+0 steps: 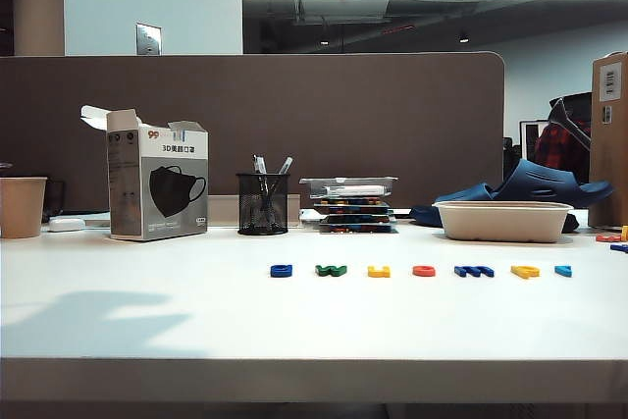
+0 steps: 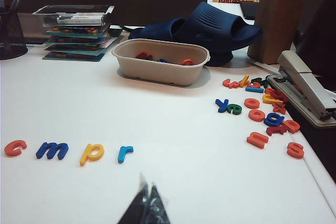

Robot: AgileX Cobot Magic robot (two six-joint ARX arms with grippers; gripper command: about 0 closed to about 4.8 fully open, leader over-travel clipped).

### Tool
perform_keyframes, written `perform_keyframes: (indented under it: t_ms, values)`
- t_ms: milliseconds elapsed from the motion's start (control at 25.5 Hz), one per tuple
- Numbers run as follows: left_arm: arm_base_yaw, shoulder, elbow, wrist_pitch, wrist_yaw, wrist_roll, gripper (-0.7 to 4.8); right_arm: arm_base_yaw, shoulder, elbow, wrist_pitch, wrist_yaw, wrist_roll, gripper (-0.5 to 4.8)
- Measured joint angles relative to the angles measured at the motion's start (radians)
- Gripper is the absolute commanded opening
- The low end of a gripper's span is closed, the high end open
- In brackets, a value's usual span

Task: Select the appropriate letters from the row of letter magnets placed on the table to arrange into the word "cup".

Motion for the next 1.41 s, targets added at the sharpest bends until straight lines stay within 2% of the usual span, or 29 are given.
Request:
perform_keyframes:
  t_ms: [196, 392, 746, 981, 1177, 1256, 1413]
  values:
    - [0.000, 0.000, 0.000, 0.000, 0.000, 0.000, -0.05, 0.000, 0.000, 0.013, -0.015, 0.000, 0.000, 0.03]
    - [0.000, 0.000, 0.000, 0.000, 0.000, 0.000, -0.05, 0.000, 0.000, 0.156, -0.074, 0.049, 0.000, 0.02]
    - [0.000, 0.000, 0.000, 0.000, 0.000, 0.000, -0.05, -0.002, 0.017, 0.457, -0.321, 0.063, 0.000, -0.01]
    - [0.000, 0.000, 0.000, 0.000, 0.000, 0.000, -0.05, -0.002, 0.200, 0.710, -0.448, 0.063, 0.001, -0.01]
    - [0.000, 0.000, 0.000, 0.000, 0.000, 0.000, -0.05, -0.002, 0.459, 0.999, -0.517, 0.042, 0.002, -0.01]
    - [0.000, 0.000, 0.000, 0.000, 0.000, 0.000, -0.05, -0.002, 0.575, 1.118, -0.533, -0.002, 0.040, -0.02]
    - [0.000, 0.000, 0.000, 0.000, 0.000, 0.000, -0.05, 0.000, 0.709, 1.272, -0.625, -0.027, 0.121, -0.02]
